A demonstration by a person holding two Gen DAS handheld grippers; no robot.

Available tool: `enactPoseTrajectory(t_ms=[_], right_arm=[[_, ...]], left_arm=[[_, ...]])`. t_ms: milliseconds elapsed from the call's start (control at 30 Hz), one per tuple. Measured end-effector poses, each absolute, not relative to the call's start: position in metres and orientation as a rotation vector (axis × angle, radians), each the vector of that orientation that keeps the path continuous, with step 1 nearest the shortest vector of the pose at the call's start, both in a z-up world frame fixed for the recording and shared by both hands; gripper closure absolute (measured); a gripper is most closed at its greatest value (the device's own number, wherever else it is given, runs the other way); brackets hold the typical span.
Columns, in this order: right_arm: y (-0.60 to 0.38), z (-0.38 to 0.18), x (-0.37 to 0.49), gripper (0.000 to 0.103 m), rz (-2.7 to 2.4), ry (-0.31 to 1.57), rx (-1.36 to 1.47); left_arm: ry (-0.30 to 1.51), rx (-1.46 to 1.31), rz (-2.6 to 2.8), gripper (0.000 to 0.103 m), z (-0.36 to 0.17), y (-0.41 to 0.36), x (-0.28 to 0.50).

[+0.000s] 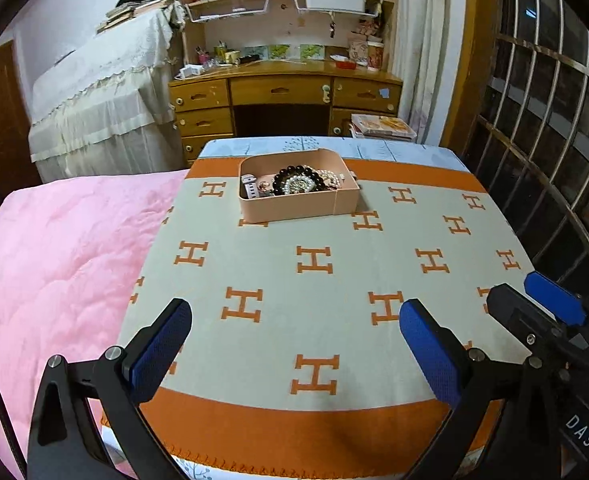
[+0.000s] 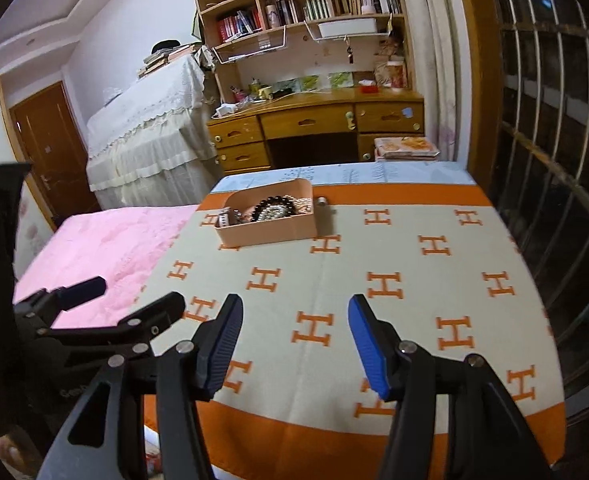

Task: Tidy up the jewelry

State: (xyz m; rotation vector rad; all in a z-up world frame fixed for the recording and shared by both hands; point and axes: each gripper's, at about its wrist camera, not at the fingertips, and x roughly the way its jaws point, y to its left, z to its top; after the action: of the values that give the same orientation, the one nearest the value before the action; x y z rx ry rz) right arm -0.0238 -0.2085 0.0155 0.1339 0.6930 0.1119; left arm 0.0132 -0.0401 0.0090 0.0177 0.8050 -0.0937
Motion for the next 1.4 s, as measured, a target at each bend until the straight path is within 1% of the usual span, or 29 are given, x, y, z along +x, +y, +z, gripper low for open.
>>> enactPoseTrajectory(t_ms=[200, 533, 1400], right_arm=[[-0.211, 0.016, -0.029, 0.046, 0.113, 0.664, 0.150], [-0.205, 0.009, -0.028, 0.046, 0.148, 0.687, 0.158], [-0.211, 0.001, -0.028, 0.046, 0.157, 0.702, 0.194]], left_arm=[[0.788, 0.005, -0.088, 0.001, 0.011, -0.039, 0.008], [0.772, -0.037, -0.070, 0.001, 0.010, -0.031, 0.006], [0.803, -0.036, -0.081, 0.001, -0.001, -0.035, 0.008]])
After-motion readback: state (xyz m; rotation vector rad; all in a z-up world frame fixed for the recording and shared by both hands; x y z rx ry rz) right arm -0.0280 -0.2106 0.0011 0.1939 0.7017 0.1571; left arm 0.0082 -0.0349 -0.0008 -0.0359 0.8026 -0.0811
